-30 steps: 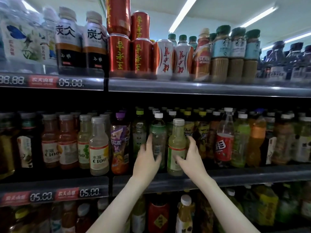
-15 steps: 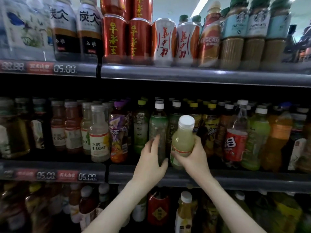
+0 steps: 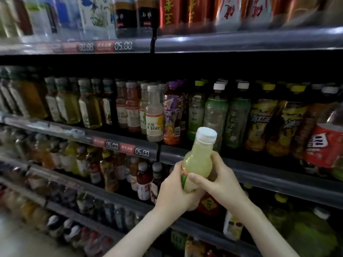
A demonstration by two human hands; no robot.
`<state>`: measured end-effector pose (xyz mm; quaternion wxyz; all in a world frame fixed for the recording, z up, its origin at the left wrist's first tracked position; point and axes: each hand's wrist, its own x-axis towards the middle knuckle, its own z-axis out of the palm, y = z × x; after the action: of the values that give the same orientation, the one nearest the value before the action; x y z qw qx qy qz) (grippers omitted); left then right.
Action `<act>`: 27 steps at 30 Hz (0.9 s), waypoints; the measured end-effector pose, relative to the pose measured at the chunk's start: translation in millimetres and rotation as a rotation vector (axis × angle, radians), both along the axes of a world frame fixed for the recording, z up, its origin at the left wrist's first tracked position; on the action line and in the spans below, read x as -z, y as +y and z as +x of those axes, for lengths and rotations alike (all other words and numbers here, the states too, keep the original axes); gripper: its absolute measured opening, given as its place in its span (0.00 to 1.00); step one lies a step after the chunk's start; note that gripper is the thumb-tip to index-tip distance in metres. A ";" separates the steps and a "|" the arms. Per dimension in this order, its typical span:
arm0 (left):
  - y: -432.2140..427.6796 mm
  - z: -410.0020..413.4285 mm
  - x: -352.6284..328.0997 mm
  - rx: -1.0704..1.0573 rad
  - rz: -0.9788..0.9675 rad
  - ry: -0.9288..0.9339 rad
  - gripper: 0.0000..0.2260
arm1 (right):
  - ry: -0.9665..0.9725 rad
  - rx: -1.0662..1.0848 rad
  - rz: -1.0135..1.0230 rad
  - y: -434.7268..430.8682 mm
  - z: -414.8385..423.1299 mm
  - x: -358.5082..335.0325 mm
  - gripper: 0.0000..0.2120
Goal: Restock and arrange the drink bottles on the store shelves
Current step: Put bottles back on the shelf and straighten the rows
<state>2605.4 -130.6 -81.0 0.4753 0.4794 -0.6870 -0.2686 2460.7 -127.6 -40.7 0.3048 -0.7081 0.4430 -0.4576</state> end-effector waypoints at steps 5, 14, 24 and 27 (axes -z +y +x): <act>33.4 37.9 39.7 -0.117 0.159 -0.043 0.22 | 0.026 -0.127 0.187 10.4 32.6 44.2 0.22; 79.3 117.3 70.1 -0.045 0.342 -0.034 0.25 | -0.025 -0.053 0.330 41.9 109.4 95.8 0.19; 141.5 302.8 98.2 0.024 0.419 -0.197 0.21 | -0.083 0.037 0.375 90.6 252.7 105.6 0.16; 155.9 358.7 93.9 -0.016 0.398 -0.247 0.22 | -0.094 0.054 0.347 99.7 301.4 96.3 0.15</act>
<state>2964.1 25.2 -174.9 0.2858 0.5984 -0.6698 -0.3342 2762.1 -27.9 -137.0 0.4306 -0.6105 0.5194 -0.4148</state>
